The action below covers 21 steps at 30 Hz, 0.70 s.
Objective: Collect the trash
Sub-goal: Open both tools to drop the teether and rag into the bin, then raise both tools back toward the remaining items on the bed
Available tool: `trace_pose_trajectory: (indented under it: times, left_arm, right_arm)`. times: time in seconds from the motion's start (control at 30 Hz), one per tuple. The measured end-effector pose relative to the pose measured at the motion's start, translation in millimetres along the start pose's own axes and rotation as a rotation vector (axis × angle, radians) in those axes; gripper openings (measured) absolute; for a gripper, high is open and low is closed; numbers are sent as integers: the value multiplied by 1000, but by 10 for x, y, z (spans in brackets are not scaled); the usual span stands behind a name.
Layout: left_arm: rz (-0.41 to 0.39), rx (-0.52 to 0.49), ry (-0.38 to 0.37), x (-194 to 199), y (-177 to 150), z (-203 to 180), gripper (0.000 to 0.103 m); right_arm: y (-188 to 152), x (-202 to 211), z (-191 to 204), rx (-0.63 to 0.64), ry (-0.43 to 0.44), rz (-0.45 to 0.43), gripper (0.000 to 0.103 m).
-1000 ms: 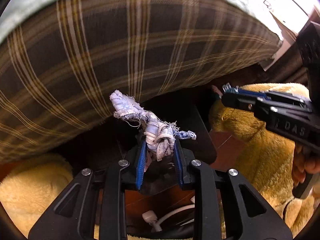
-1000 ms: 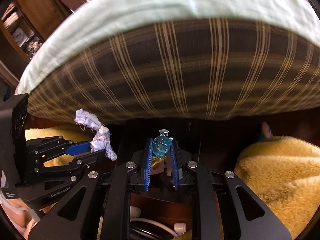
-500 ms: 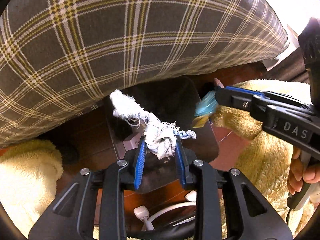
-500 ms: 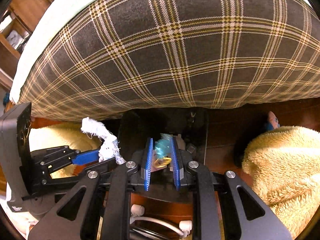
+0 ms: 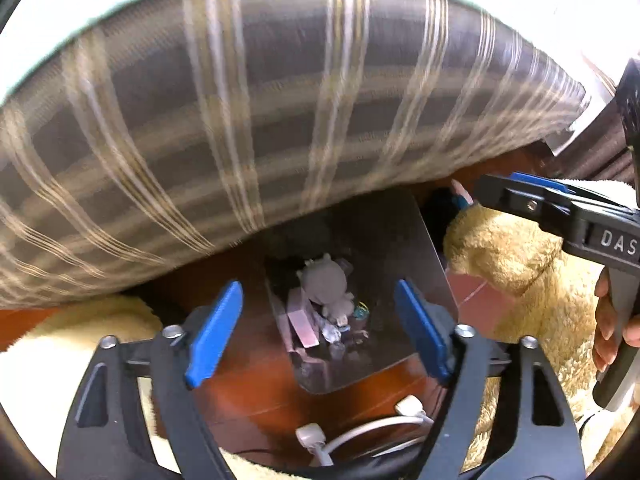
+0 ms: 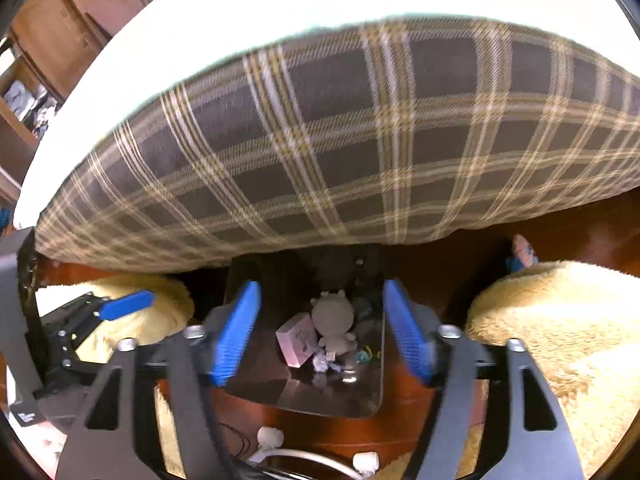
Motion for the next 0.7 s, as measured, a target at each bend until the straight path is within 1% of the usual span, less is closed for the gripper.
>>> trace_pose_trajectory:
  times: [0.07, 0.13, 0.2, 0.23, 0.3, 0.4, 0.5, 0.63, 0.7]
  left_arm:
    - [-45, 13, 12, 170, 36, 60, 83]
    - [-95, 21, 18, 336, 88, 89, 88]
    - [-144, 14, 36, 508, 137, 87, 91]
    - [-159, 7, 41, 602, 174, 83, 91]
    - [-222, 11, 45, 815, 231, 112, 91]
    - [-267, 9, 60, 1045, 328, 137, 91]
    - [-298, 14, 54, 1180, 443, 120, 92]
    - [-344, 19, 85, 1430, 693, 223, 92]
    - [-358, 21, 86, 1492, 812, 254, 92]
  right_arm:
    - [29, 122, 17, 6, -5, -28, 87]
    - [63, 238, 43, 20, -16, -51, 91]
    - [122, 380, 85, 42, -36, -82, 91]
    - [153, 448, 101, 50, -38, -97, 91]
    - [232, 590, 94, 61, -30, -135, 91]
    - [378, 765, 99, 75, -29, -178, 91]
    - [538, 870, 98, 86, -41, -212, 94]
    - [795, 1002, 147, 111, -58, -252, 94]
    - [936, 1064, 171, 119, -63, -272, 94]
Point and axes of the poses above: each gripper's, at about its wrist camera, not at the fingertips, and x roughly against the way its jaws point, z to its left, y to its top, the point moved 2 cm from there along -x, roughly the way its jaws point, and after that the axes turned 11 degrees about z, right-handed, at the moved point
